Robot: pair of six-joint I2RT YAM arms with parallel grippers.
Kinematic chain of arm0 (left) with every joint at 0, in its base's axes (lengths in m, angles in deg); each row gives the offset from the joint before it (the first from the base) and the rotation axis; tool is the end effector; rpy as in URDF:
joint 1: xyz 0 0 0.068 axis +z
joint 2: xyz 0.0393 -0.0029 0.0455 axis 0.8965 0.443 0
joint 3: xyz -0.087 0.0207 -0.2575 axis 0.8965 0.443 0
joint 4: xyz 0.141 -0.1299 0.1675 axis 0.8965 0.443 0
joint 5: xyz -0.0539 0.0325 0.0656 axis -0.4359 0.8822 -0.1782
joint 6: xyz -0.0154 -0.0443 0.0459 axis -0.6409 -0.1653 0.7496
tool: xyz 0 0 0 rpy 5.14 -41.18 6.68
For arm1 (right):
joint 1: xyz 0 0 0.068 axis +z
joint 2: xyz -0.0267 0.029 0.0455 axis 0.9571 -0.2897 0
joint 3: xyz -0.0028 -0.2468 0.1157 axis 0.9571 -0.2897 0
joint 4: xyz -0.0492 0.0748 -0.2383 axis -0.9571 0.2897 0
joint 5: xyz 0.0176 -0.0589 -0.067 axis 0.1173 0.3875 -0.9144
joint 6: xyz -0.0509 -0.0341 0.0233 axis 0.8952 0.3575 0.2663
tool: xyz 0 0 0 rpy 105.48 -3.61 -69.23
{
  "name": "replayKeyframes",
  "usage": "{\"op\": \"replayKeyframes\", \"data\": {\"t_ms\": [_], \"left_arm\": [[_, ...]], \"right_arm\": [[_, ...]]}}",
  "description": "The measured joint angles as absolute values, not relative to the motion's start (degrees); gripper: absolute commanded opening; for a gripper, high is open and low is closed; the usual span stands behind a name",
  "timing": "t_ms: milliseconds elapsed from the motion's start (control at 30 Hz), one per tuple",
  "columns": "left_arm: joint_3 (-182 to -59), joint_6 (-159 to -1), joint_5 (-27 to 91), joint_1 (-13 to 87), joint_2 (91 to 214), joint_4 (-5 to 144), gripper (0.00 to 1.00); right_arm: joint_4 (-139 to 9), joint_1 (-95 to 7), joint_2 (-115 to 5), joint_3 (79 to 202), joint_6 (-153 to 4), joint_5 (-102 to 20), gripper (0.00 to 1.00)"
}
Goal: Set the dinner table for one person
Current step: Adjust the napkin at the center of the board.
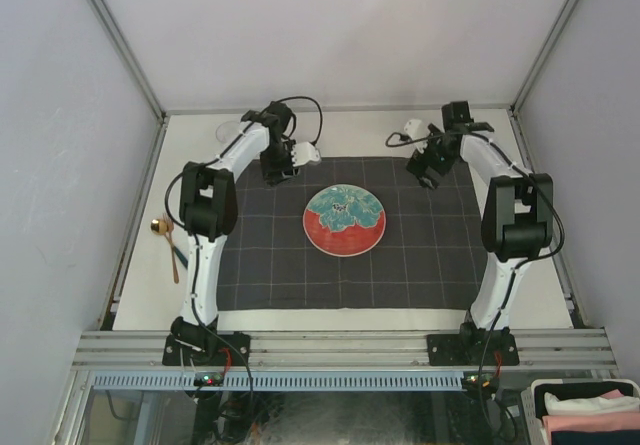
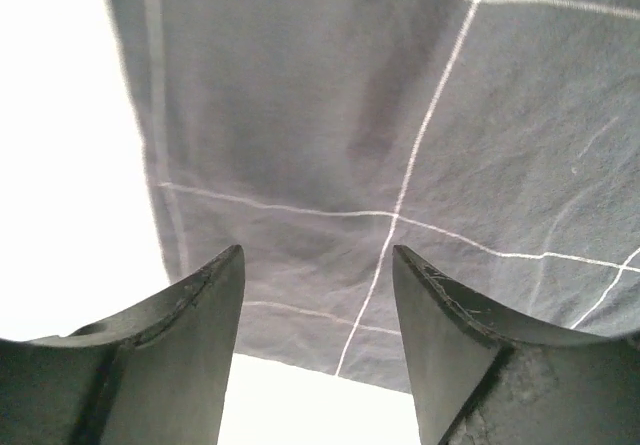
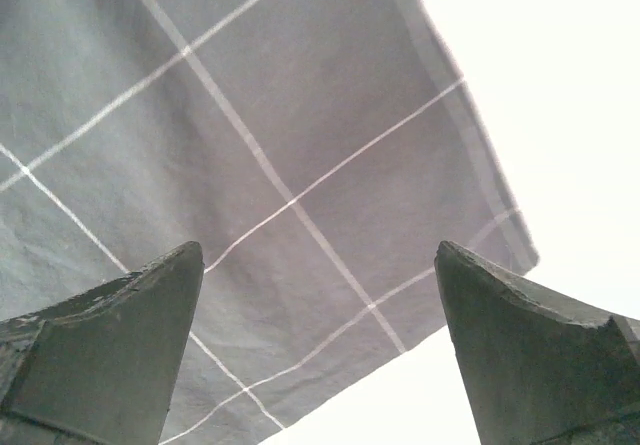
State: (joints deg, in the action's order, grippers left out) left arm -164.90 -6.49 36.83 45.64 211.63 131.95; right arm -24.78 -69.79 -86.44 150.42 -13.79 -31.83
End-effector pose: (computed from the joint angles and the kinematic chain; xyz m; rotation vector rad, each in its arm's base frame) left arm 0.4491 -0.1498 0.1644 1.8931 2.2376 0.0272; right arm 0.4060 0.0390 0.1905 -1.3458 2.2927 0.1321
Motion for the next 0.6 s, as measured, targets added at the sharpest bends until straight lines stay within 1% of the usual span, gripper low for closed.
{"op": "replayKeyframes", "data": {"t_ms": [133, 233, 333, 433, 467, 567, 600], "left_arm": [[-166.87, -7.85, 38.36, 44.46, 208.59, 131.38, 0.67], [-166.87, -8.83, 39.41, 43.91, 204.39, 131.42, 0.68], [-166.01, -11.13, 40.44, 43.71, 198.03, 130.74, 0.68], [-161.23, -14.12, 41.35, 43.74, 189.33, 127.9, 0.69], [-158.52, -15.23, 41.94, 43.76, 185.31, 126.79, 0.72], [-150.28, -18.6, 43.87, 43.85, 173.23, 123.05, 0.8], [-147.04, -19.85, 44.96, 43.85, 168.64, 121.54, 0.86]], "right_arm": [[-23.08, -68.65, -83.47, 157.92, -15.58, -31.33, 1.0], [-21.75, -67.56, -79.27, 160.78, -16.19, -31.18, 1.0], [-21.18, -66.77, -73.15, 161.13, -17.35, -30.48, 1.0], [-23.54, -66.57, -65.3, 156.82, -20.54, -30.24, 1.0], [-25.35, -66.64, -61.54, 153.7, -22.27, -30.13, 1.0], [-29.88, -68.1, -49.48, 143.8, -28.83, -29.1, 1.0], [-31.25, -68.78, -46.27, 141.42, -31.12, -28.91, 1.0]]}}
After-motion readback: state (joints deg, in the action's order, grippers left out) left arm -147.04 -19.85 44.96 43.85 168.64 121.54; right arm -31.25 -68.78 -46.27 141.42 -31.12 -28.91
